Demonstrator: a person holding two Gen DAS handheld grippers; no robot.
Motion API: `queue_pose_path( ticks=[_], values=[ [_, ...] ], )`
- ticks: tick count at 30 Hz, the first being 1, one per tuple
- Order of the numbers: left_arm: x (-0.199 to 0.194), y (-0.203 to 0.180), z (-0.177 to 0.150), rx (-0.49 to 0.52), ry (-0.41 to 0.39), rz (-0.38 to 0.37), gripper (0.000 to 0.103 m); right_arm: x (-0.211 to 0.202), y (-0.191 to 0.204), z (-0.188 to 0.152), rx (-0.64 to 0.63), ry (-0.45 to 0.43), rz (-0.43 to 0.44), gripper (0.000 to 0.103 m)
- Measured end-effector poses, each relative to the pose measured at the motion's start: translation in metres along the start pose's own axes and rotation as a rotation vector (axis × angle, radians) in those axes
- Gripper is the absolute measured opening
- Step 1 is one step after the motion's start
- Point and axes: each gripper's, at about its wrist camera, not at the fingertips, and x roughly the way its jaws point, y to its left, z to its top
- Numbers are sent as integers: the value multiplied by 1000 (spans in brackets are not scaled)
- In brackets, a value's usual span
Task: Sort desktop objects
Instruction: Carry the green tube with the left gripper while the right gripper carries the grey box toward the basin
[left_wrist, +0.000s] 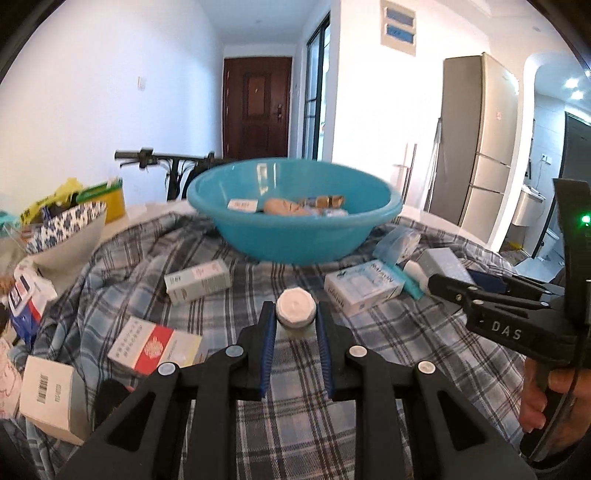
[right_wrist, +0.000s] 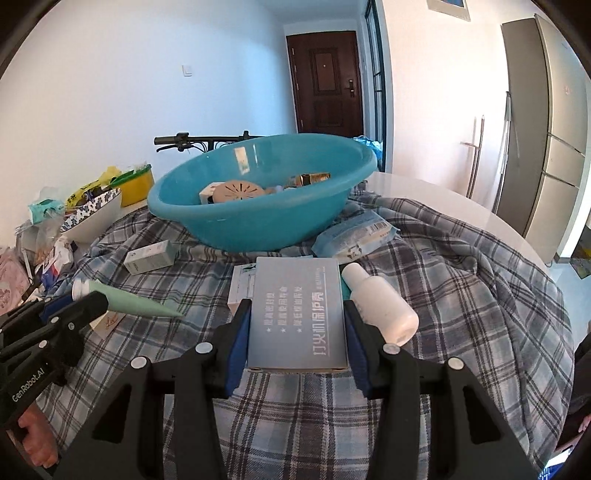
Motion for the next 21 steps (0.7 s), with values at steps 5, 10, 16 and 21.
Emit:
queue_pose_path(
  ticks=[5, 10, 16, 21],
  values=[
    [-12, -6, 2, 25, -77, -1, 23, -7, 2, 1, -2, -19, 1, 46],
    [-30, -4, 7, 2, -169, -20, 23, -23, -4, 5, 43, -83, 65, 46],
    [-39, -5, 13, 15, -214, 0, 23, -48, 0, 10, 23, -180, 18, 46],
    [-46, -12, 21, 39, -233, 23, 23, -64, 5, 17, -4, -225, 15, 46]
  ],
)
